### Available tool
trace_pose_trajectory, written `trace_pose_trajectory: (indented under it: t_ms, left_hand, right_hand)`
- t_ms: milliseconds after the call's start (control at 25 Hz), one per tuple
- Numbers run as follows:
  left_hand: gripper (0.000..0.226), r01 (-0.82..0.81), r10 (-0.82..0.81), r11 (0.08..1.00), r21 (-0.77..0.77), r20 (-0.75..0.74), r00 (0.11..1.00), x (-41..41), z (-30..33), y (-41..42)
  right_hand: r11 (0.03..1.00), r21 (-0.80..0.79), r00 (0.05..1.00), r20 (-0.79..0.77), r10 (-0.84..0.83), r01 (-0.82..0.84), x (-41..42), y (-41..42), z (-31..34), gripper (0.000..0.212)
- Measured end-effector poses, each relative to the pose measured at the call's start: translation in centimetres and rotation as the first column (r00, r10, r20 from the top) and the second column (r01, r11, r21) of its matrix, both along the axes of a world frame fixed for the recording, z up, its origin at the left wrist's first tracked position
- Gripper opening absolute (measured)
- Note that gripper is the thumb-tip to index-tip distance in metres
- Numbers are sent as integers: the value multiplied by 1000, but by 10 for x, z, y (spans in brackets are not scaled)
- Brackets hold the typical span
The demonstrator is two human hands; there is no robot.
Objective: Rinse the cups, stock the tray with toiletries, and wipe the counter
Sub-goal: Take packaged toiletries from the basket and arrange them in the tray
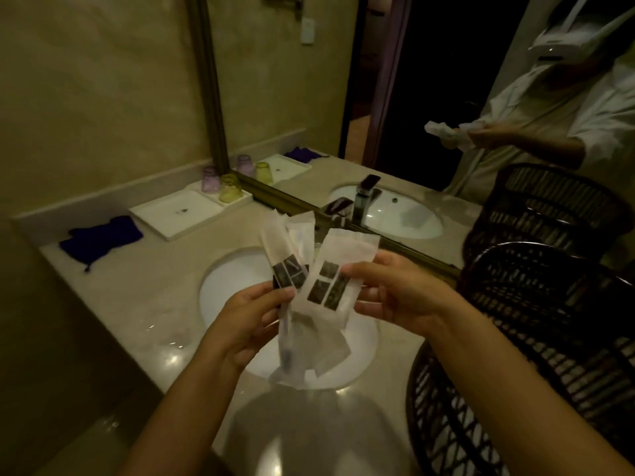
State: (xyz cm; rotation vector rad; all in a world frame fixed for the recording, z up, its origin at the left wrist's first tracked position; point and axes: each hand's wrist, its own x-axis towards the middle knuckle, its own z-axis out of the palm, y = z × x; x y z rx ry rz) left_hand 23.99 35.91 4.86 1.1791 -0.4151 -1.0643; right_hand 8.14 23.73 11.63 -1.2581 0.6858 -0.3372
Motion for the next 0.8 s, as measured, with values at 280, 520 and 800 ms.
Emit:
trace_pose_trajectory:
  t_ms: [280, 520, 800]
  left_hand:
    - [15, -89, 84, 993, 80, 62, 995, 98, -18, 100]
    - [16, -164, 143, 970, 180, 120, 982, 190, -42, 182]
    - [15, -230, 218, 940, 253, 75, 973, 276, -65, 196]
  right_hand:
    - [995, -71, 996, 68, -61, 65, 115, 100, -46, 40]
    - [987, -156, 999, 37, -22, 28, 211, 176, -85, 41]
    - [982, -179, 997, -35, -65, 57, 292, 178, -106, 36]
